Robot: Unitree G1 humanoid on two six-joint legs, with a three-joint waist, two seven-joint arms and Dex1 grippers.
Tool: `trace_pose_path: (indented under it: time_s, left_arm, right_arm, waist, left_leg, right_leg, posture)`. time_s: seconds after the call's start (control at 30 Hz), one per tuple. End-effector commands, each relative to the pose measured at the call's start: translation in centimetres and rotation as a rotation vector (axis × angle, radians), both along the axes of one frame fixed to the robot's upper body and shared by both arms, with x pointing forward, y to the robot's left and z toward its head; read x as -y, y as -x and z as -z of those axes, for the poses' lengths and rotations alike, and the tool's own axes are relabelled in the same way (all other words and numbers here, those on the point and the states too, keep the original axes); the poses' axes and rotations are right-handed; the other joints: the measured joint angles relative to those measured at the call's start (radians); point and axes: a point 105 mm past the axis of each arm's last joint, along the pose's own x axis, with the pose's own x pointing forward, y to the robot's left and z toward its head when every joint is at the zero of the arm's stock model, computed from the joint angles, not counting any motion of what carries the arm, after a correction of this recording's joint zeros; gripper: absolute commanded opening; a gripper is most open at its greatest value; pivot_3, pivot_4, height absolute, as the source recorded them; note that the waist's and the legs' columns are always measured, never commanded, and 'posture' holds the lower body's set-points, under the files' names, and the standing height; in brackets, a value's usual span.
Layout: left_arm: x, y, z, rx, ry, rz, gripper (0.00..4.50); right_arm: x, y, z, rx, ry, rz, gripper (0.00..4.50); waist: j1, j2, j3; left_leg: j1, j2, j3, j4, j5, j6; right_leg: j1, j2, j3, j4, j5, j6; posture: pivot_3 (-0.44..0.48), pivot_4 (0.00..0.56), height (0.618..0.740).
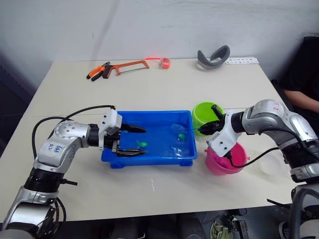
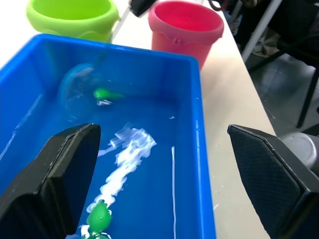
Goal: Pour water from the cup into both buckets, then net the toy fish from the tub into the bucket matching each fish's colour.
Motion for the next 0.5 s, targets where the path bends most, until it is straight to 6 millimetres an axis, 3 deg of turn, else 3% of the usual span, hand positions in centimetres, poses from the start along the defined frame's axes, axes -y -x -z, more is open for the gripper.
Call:
trace_pose_path:
  time_s: [0.03, 0.37, 0.5]
  left_arm:
    - [0.1, 0.3, -1.2, 0.04, 0.02, 0.016, 4.45]
    - [0.4, -0.1, -1.5, 0.041, 0.017, 0.053, 4.45]
    - [0.6, -0.2, -1.7, 0.042, 0.017, 0.068, 4.45]
  right_arm:
    - [-0.4, 1.2, -1.0, -0.039, -0.047, -0.001, 0.0]
    - [-0.9, 3.7, 0.5, -0.292, -0.246, 0.155, 0.0]
    - [-0.8, 3.0, -0.2, -0.186, -0.251, 0.166, 0.0]
  waist:
    - [-0.001, 0.0, 0.0]
    - [-0.005, 0.0, 0.0]
    - [-0.004, 0.0, 0.0]
  left_leg:
    - [0.0, 0.0, 0.0, 0.0, 0.0, 0.0]
    - [0.0, 0.0, -0.001, 0.0, 0.0, 0.0]
    - [0.0, 0.0, -0.001, 0.0, 0.0, 0.0]
  right_leg:
    - [0.0, 0.0, 0.0, 0.0, 0.0, 0.0]
    - [0.001, -0.001, 0.0, 0.0, 0.0, 0.0]
    - [0.001, 0.0, 0.0, 0.0, 0.0, 0.0]
  posture:
    - [0.0, 0.15, 0.74]
    - [0.0, 0.15, 0.74]
    - [0.0, 0.15, 0.74]
